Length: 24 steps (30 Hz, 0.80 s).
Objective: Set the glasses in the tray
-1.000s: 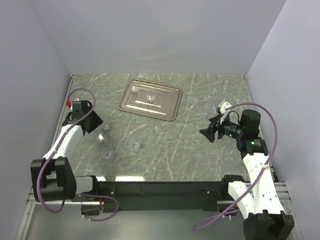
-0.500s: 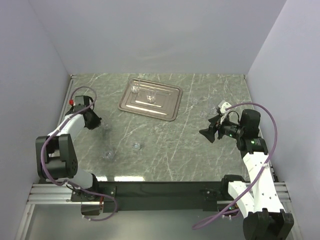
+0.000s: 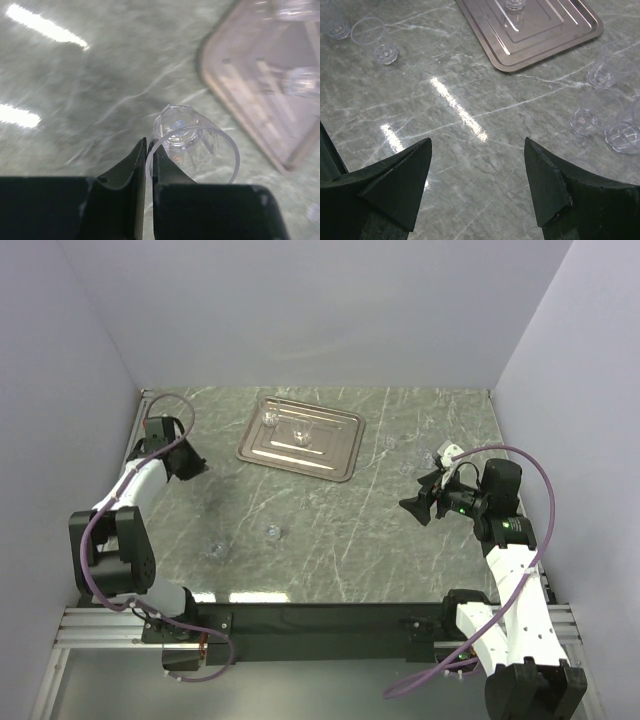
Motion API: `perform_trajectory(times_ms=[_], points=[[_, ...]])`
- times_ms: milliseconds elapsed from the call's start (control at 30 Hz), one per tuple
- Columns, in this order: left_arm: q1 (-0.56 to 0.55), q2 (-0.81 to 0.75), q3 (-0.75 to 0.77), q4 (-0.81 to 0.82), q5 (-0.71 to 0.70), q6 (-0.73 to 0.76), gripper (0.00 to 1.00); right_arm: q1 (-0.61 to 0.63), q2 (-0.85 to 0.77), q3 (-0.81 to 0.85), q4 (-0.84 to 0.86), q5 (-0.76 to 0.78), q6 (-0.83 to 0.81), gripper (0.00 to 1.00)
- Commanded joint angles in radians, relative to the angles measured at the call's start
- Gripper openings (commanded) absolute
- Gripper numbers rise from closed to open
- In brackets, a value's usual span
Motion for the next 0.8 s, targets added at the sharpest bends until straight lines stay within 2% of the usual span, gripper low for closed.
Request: perform_trajectory(times_ms=[0, 167, 367, 633, 767], points=[[-0.006, 0.046, 0.118, 0.076, 0.149, 0.029, 0.01, -0.009, -0.019, 0.020, 0.012, -0.007, -0.012, 0.81], [-0.053, 0.163, 0.256, 0.038, 0.137, 0.032, 0.01, -0.009, -0.021, 0.019, 0.009, -0.007, -0.017, 0.81], [-0.135, 0.334, 0.494, -0.022, 0.108, 0.040, 0.02, -0.009, -0.016, 0.020, 0.006, -0.007, -0.021, 0.81], [-0.190, 0.549, 0.703, -0.102, 0.076, 0.032, 0.05, -0.009, -0.013, 0.017, 0.009, -0.004, -0.020, 0.81], [-0.211, 0.633, 0.806, -0.135, 0.056, 0.032, 0.10, -0.009, -0.009, 0.017, 0.009, -0.002, -0.021, 0.81]])
